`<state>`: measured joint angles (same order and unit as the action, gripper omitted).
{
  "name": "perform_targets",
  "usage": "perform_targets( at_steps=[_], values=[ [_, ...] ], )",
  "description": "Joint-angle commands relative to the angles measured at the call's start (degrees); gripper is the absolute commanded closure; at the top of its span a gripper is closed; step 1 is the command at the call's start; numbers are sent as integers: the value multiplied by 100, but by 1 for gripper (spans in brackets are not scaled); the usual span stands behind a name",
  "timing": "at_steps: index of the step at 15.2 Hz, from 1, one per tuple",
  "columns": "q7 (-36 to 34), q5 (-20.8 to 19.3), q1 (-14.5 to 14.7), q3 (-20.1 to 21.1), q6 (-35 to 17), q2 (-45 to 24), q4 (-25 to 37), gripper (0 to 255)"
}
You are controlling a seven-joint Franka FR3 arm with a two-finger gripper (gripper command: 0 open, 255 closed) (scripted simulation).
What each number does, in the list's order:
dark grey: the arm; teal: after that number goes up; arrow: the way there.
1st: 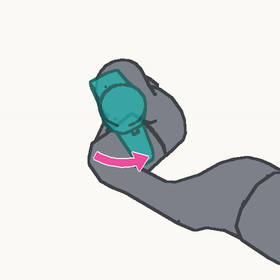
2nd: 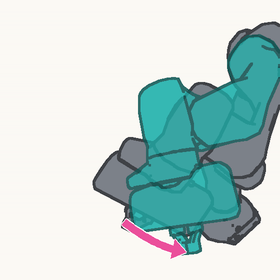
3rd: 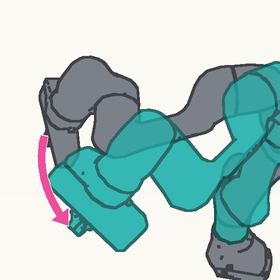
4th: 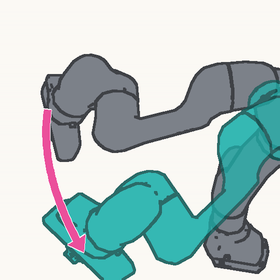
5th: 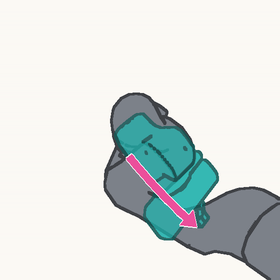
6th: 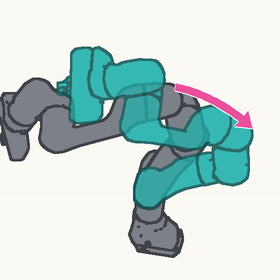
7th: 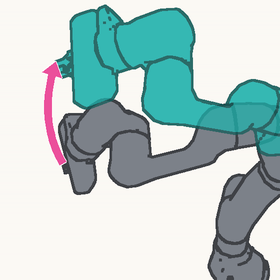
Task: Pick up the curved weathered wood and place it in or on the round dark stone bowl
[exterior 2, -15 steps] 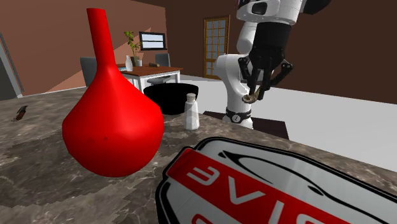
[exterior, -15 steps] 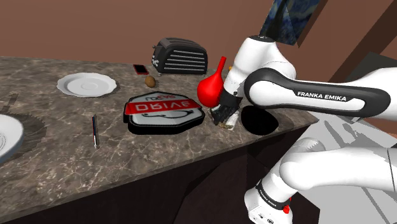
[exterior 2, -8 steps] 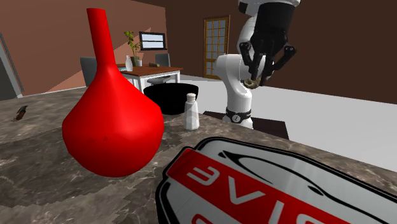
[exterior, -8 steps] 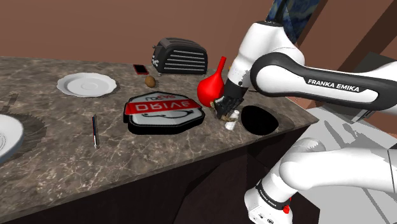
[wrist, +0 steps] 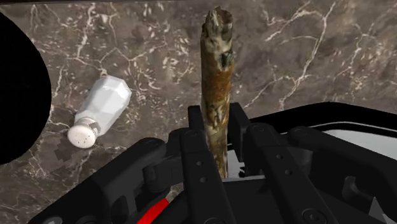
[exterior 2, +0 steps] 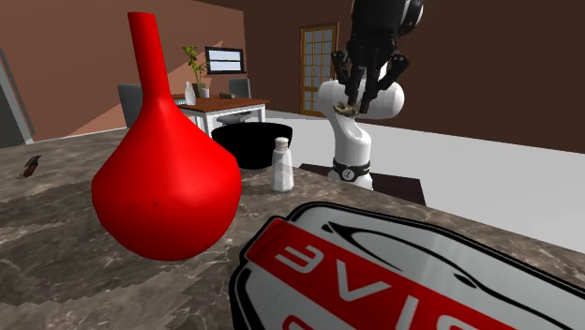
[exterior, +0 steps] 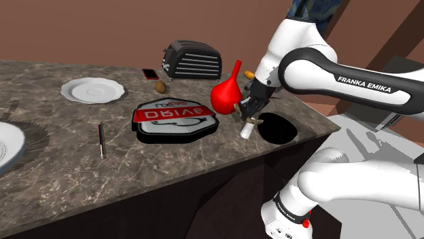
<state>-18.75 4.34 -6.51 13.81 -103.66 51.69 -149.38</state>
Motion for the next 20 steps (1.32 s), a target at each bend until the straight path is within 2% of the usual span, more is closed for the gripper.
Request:
perform_targets(
  at_steps=[1,10,20],
  values=[
    [263,-164,-86,-267,90,192,-98,255],
    [1573,-1116,-708,-1609,124,634,-423,255],
    [2985,-2140,-1360,-3104,-169,225,-108,255]
  ],
)
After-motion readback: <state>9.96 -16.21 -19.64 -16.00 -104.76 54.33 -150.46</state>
